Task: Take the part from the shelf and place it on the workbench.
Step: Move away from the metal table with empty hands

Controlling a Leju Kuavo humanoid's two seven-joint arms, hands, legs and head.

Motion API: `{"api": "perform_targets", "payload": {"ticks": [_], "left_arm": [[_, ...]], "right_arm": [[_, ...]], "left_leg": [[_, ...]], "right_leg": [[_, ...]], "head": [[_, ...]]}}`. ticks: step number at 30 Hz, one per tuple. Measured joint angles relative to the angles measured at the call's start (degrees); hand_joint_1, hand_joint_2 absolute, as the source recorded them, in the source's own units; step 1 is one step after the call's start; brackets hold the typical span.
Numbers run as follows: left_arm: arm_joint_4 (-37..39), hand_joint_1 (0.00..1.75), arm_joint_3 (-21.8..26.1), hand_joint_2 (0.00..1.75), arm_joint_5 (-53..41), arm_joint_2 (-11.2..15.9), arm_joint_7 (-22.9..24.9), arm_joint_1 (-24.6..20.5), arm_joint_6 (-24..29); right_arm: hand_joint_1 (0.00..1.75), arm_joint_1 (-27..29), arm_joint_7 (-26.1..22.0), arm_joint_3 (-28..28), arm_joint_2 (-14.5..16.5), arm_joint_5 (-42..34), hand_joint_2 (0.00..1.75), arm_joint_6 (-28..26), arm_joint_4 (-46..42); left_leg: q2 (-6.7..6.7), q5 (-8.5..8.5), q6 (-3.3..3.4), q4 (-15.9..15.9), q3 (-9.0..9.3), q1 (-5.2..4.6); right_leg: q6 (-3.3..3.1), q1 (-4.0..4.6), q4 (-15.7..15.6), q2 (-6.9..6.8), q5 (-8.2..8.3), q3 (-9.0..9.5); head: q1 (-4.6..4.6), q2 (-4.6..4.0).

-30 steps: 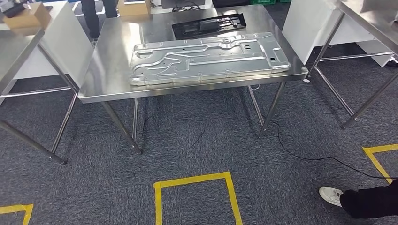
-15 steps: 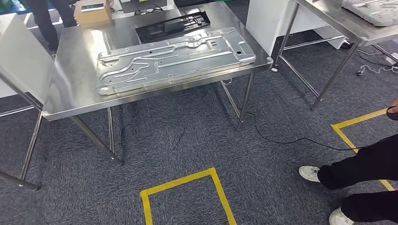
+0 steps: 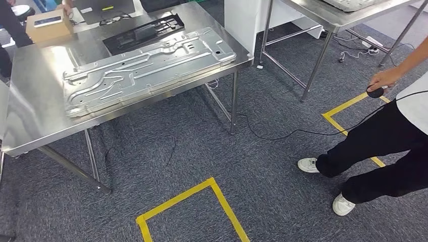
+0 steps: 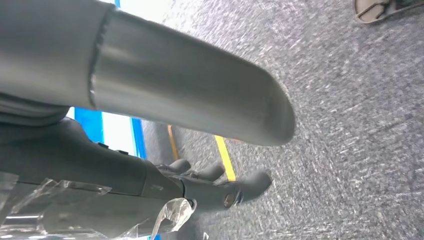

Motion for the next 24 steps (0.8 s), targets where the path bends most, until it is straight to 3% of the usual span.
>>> {"api": "perform_targets", "payload": {"ticks": [1, 3, 5, 6, 7, 8, 9, 10, 12, 14, 16, 18, 20, 22, 23, 24], "left_arm": [[0.0, 0.0, 0.0, 0.0, 0.0, 0.01, -0.01, -0.1, 0.01], [0.0, 0.0, -0.01, 0.0, 0.01, 0.0, -0.03, -0.2, 0.0], [0.0, 0.0, -0.03, 0.0, 0.01, -0.01, -0.04, -0.02, -0.01], [0.0, 0.0, -0.04, 0.0, 0.01, -0.01, -0.04, 0.12, -0.01], [0.0, 0.0, -0.04, 0.0, 0.01, -0.01, -0.04, 0.27, 0.0], [0.0, 0.0, -0.05, 0.0, 0.01, -0.01, -0.04, 0.38, 0.02], [0.0, 0.0, -0.05, 0.0, 0.01, -0.01, -0.04, 0.43, 0.04], [0.0, 0.0, -0.06, 0.0, 0.02, -0.01, -0.04, 0.43, 0.07], [0.0, 0.0, -0.07, 0.0, 0.05, 0.08, -0.05, 0.33, 0.13], [0.0, 0.0, -0.07, 0.0, 0.09, 0.2, -0.06, 0.09, 0.19], [-0.01, 0.0, -0.07, 0.0, 0.11, 0.21, -0.08, -0.24, 0.23], [-0.02, 0.0, -0.07, 0.0, 0.12, 0.18, -0.11, -0.37, 0.26], [-0.03, 0.0, -0.07, 0.0, 0.13, 0.16, -0.11, -0.15, 0.27], [-0.02, 0.0, -0.09, 0.0, 0.12, 0.15, -0.09, 0.19, 0.27], [-0.02, 0.0, -0.1, 0.0, 0.11, 0.15, -0.09, 0.27, 0.27], [-0.03, 0.0, -0.11, 0.0, 0.11, 0.15, -0.09, 0.3, 0.27]], "right_arm": [[0.0, 0.04, 0.04, 0.0, 0.01, -0.05, 0.0, 0.01, 0.01], [0.0, 0.01, 0.14, -0.01, 0.0, -0.13, 0.0, 0.01, 0.01], [0.0, -0.14, 0.25, -0.02, -0.02, -0.15, 0.0, 0.01, 0.01], [0.0, -0.15, 0.28, -0.02, -0.03, -0.17, 0.0, 0.02, 0.01], [0.0, -0.11, 0.32, -0.02, -0.03, -0.21, 0.0, 0.02, 0.01], [0.0, -0.06, 0.35, -0.02, -0.04, -0.25, 0.0, 0.03, 0.01], [0.0, -0.03, 0.38, -0.02, -0.04, -0.28, 0.0, 0.03, 0.01], [0.0, -0.03, 0.39, -0.02, -0.03, -0.32, 0.0, 0.04, 0.01], [0.0, -0.1, 0.43, -0.02, 0.21, -0.39, 0.0, 0.1, 0.01], [0.0, -0.07, 0.44, -0.02, 0.43, -0.45, 0.0, 0.15, 0.01], [0.0, 0.11, 0.44, -0.02, 0.31, -0.48, 0.0, 0.16, 0.03], [0.0, 0.15, 0.44, -0.01, 0.14, -0.54, 0.0, 0.18, 0.08], [0.0, 0.05, 0.44, 0.0, 0.1, -0.68, 0.0, 0.2, 0.1], [0.0, 0.04, 0.44, 0.0, 0.14, -0.8, 0.0, 0.23, 0.11], [0.0, 0.08, 0.45, 0.0, 0.15, -0.84, 0.0, 0.25, 0.13], [0.0, 0.11, 0.46, 0.0, 0.16, -0.85, 0.0, 0.26, 0.15]], "left_leg": [[0.0, -0.35, -0.18, 0.33, -0.07, 0.11], [-1.69, -3.01, -0.79, 4.07, -1.42, 0.61], [-3.9, -7.63, -1.41, 12.69, -4.97, 1.11], [-4.31, -9.48, -1.56, 17.16, -6.95, 1.24], [-4.51, -10.32, -1.54, 20.07, -8.31, 1.29], [-4.71, -9.95, -1.34, 20.68, -8.67, 1.24], [-5.01, -8.41, -0.94, 18.71, -7.85, 1.1], [-5.56, -6.09, -0.35, 14.75, -6.09, 0.85], [-7.99, -1.49, 1.15, 5.61, -2.04, 0.08], [-9.43, 0.34, 2.08, 1.25, -0.29, -0.43], [-8.4, 0.57, 1.93, -0.01, -0.04, -0.15], [-7.0, 0.9, 1.51, -1.07, 0.2, 0.27], [-5.43, 1.07, 1.48, -1.32, 0.23, 0.35], [-3.75, 1.04, 1.57, -1.24, 0.11, 0.4], [-3.0, 1.01, 1.51, -1.15, 0.05, 0.5], [-2.33, 0.93, 1.37, -1.03, 0.02, 0.67]], "right_leg": [[-0.27, -0.02, 0.07, 0.64, 0.08, -0.21], [-0.78, -0.08, 0.06, 1.82, 0.3, -0.44], [-1.17, 0.03, 0.04, 3.01, 0.52, -0.65], [-1.29, 0.13, 0.04, 3.69, 0.6, -0.76], [-1.41, 0.24, 0.04, 4.39, 0.68, -0.83], [-1.52, 0.34, 0.04, 5.11, 0.76, -0.87], [-1.59, 0.44, 0.04, 5.87, 0.84, -0.85], [-1.62, 0.51, -0.02, 6.62, 0.94, -0.77], [-1.5, 0.41, -0.23, 8.01, 1.22, -0.72], [-1.26, 0.45, -0.35, 9.39, 1.58, -1.07], [-1.01, 0.75, -0.2, 10.54, 1.83, -1.65], [-0.7, 1.13, 2.14, 8.46, 0.15, -3.01], [-0.25, 1.38, 9.38, 4.97, -4.29, -6.27], [0.29, 1.19, 17.19, 3.67, -7.72, -9.57], [0.56, 1.01, 18.51, 3.41, -7.83, -9.94], [0.86, 0.77, 17.36, 3.14, -6.83, -9.05]], "head": [[0.0, 0.0], [-0.02, 0.01], [-0.03, 0.01], [-0.03, 0.0], [-0.03, 0.0], [-0.03, 0.0], [-0.03, 0.0], [-0.03, 0.0], [-0.04, 0.0], [-0.04, 0.0], [-0.04, 0.01], [0.01, 0.0], [0.07, 0.0], [0.07, 0.0], [0.06, 0.0], [0.06, 0.0]]}}
